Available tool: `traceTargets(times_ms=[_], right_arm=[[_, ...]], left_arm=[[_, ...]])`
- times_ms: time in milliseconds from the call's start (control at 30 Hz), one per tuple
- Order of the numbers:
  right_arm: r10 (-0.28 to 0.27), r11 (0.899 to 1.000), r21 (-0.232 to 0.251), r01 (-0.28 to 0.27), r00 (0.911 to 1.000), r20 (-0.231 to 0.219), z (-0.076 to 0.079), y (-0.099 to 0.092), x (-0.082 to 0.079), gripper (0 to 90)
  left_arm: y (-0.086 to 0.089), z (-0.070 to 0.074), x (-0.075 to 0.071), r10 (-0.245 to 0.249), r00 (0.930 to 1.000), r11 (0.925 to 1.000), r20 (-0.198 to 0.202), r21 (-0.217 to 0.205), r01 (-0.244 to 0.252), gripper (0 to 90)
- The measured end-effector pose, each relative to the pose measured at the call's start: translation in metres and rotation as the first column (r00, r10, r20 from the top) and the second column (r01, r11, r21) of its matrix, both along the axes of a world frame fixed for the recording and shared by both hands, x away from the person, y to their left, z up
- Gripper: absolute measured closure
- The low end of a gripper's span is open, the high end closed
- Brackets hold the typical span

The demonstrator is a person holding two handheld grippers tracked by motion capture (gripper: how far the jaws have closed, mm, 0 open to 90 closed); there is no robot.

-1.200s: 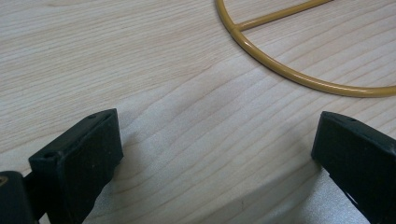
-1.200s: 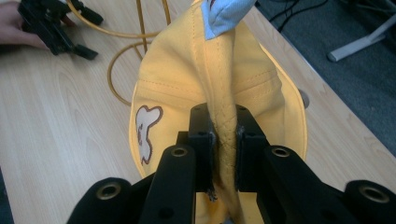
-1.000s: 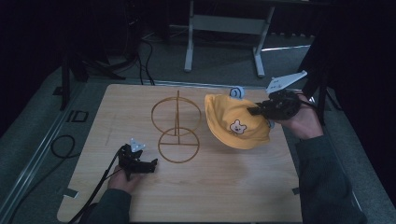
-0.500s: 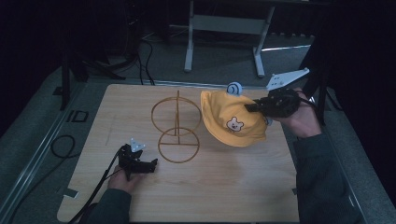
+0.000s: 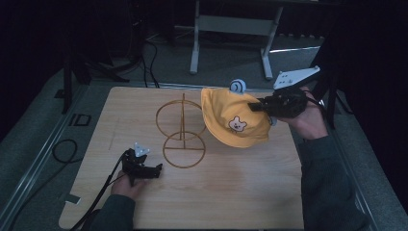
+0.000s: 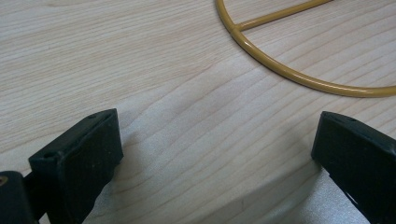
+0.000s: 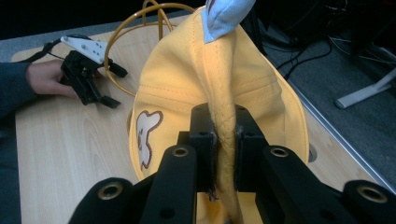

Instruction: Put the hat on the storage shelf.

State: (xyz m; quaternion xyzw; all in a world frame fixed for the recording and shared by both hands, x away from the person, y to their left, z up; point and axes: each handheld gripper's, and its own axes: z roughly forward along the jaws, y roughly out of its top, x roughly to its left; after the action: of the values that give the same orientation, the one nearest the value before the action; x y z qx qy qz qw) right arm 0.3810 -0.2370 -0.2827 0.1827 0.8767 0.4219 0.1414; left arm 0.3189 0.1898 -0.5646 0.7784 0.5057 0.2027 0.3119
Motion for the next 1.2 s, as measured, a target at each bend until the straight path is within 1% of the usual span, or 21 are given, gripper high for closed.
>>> traceTargets(times_ms=[533, 800, 967, 1200], right_arm=[[0.026, 0.999, 0.041, -0.026, 0.9995, 0.018, 0.008, 0.008, 0.0, 81.5], [0.044, 0.998, 0.048, -0.045, 0.9986, 0.029, 0.013, 0.016, 0.0, 81.5], [0.054, 0.996, 0.063, -0.055, 0.9981, 0.029, 0.013, 0.022, 0.002, 81.6], [0.075, 0.995, 0.069, -0.077, 0.9967, 0.031, 0.015, 0.035, 0.004, 81.7]], left_arm=[[0.0, 0.0, 0.0, 0.0, 1.0, 1.0, 0.0, 0.0, 0.0, 1.9], [0.0, 0.0, 0.0, 0.0, 1.0, 1.0, 0.002, -0.001, 0.0, 1.9], [0.0, 0.0, 0.0, 0.002, 1.0, 1.0, 0.003, -0.003, -0.002, 1.9], [0.0, 0.0, 0.0, 0.0, 1.0, 1.0, 0.002, -0.001, 0.0, 1.9]])
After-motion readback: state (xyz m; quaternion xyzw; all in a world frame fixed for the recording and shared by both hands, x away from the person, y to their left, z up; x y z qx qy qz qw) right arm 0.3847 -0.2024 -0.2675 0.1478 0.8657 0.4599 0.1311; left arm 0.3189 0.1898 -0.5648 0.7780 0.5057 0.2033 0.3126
